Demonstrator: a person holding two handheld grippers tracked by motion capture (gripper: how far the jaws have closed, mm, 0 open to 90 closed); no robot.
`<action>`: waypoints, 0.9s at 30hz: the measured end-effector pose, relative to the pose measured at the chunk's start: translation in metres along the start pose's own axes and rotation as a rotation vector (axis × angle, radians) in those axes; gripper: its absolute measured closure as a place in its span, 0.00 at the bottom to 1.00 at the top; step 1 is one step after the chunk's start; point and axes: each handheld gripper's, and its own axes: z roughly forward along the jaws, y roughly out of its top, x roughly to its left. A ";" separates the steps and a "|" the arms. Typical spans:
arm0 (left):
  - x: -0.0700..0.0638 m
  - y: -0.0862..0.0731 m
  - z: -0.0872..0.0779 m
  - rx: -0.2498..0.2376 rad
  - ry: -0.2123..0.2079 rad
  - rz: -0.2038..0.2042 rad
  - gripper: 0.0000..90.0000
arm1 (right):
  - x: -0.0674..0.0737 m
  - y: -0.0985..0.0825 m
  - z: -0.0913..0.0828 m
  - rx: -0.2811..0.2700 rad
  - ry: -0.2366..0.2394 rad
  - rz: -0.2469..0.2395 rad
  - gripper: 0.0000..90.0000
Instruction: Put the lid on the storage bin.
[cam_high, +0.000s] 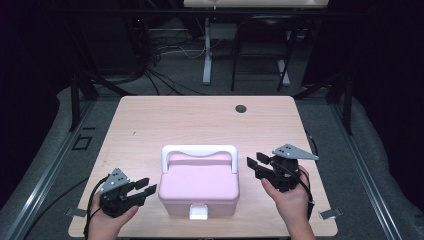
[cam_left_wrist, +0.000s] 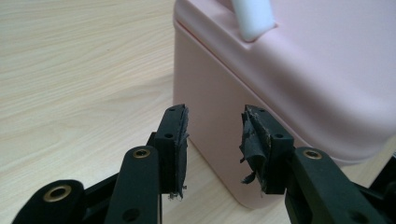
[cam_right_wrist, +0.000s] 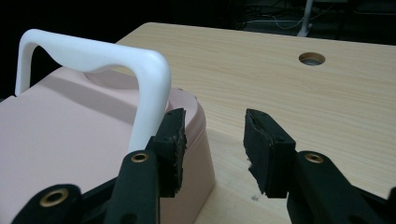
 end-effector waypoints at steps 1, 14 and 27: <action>0.002 0.001 0.001 0.001 0.002 -0.004 0.67 | 0.000 0.000 0.000 -0.003 0.000 0.003 0.65; 0.020 0.013 0.008 -0.015 0.041 -0.038 0.67 | 0.001 -0.001 0.001 0.002 -0.007 -0.007 0.65; 0.035 0.018 0.028 -0.005 0.062 -0.080 0.67 | -0.001 -0.011 0.000 0.037 -0.038 -0.045 0.64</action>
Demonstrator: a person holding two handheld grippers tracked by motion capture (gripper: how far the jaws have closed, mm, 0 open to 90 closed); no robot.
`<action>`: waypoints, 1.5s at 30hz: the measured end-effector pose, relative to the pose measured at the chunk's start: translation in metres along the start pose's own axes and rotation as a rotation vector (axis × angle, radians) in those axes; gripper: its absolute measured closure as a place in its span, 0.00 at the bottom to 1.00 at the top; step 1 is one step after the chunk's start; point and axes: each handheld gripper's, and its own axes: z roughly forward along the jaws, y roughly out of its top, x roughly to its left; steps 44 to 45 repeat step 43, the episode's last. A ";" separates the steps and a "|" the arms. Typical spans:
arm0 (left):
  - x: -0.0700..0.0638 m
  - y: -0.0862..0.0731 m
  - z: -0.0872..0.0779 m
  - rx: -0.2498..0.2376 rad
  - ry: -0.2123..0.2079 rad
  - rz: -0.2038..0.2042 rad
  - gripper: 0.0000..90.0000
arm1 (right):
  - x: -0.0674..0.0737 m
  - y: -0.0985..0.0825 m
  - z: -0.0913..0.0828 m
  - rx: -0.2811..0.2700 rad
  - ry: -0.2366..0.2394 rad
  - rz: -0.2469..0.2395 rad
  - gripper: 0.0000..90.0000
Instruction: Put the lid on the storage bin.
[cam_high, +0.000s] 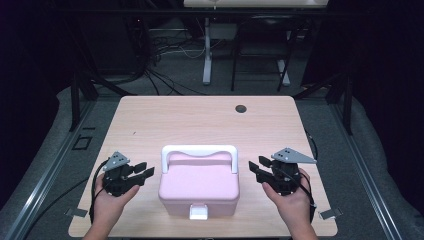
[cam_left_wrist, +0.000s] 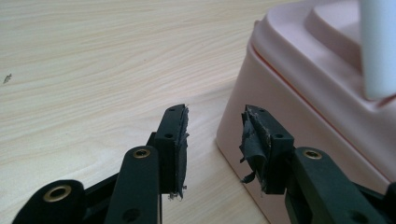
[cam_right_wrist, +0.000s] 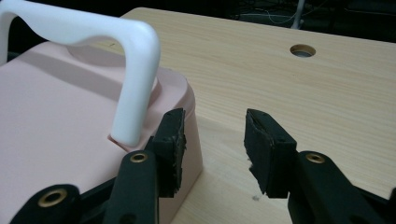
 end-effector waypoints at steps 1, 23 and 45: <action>0.001 0.000 0.001 0.004 0.006 -0.001 0.67 | -0.001 -0.002 0.001 0.000 -0.003 0.002 0.64; 0.010 -0.013 0.010 0.002 0.007 -0.024 0.63 | -0.014 -0.042 0.012 0.031 -0.048 0.025 0.62; 0.014 -0.027 0.016 0.016 -0.027 -0.016 0.52 | -0.016 -0.067 0.031 0.012 -0.068 -0.035 0.50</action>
